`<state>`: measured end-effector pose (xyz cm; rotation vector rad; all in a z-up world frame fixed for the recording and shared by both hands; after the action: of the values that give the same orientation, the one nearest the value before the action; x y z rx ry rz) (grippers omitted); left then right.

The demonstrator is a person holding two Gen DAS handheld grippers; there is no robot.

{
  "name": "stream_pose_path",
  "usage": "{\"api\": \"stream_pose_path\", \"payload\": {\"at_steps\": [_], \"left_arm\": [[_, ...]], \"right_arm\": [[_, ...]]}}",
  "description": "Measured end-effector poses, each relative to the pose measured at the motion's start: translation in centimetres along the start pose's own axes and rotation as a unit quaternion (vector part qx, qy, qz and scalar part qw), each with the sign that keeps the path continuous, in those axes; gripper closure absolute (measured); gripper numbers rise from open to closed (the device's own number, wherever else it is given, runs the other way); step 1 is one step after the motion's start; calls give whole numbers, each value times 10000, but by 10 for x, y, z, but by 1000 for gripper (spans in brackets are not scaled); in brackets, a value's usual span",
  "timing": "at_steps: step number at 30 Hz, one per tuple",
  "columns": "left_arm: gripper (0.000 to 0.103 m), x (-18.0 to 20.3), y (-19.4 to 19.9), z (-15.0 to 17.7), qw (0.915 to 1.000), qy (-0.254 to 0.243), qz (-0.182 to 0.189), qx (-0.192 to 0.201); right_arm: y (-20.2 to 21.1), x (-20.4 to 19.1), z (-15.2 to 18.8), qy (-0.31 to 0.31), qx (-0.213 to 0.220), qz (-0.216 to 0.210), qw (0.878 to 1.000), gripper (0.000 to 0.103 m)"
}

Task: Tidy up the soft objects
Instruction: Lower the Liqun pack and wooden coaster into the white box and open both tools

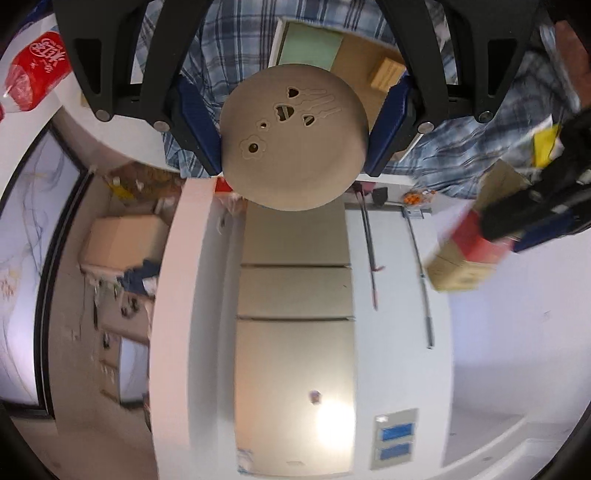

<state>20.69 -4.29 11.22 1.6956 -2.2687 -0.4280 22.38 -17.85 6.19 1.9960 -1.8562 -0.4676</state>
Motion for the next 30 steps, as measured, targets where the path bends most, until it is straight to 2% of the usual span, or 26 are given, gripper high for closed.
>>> {"api": "stream_pose_path", "payload": {"at_steps": [4,9,15,20,24,28,29,30], "left_arm": [[45,-12,-27,5,9997,29,-122,-186],[45,-31,-67,33,9979,150,-202,-596],[45,-38,-112,71,9916,33,-200,-1278],[45,-45,-148,103,9820,132,-124,-1878],[44,-49,-162,118,9773,185,-186,-2102],[44,-51,-163,120,9791,248,-126,-2016],[39,-51,-161,119,9800,233,-156,-1970],[23,-51,-160,118,9811,222,-195,-1914]], "right_arm": [[-32,2,0,-161,-292,-112,9994,27],[-52,-6,30,-51,-492,-231,9985,27],[-78,-10,64,-28,-976,-360,9946,27],[-100,-22,91,121,-1486,-458,9878,27],[-114,-26,106,214,-1790,-430,9827,27],[-117,-28,114,227,-1897,-412,9807,25],[-118,-27,115,236,-1899,-423,9806,23],[-119,-27,115,261,-1904,-436,9804,22]]}}
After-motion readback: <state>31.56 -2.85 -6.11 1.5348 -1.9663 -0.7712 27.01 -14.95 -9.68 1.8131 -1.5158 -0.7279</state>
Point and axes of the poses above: each gripper's, at about its wrist camera, not at the fingertips, and y roughly against the way its jaws point, x to its right, z to its underside, the point moved 5 cm from there along -y, roughly the way its jaws point
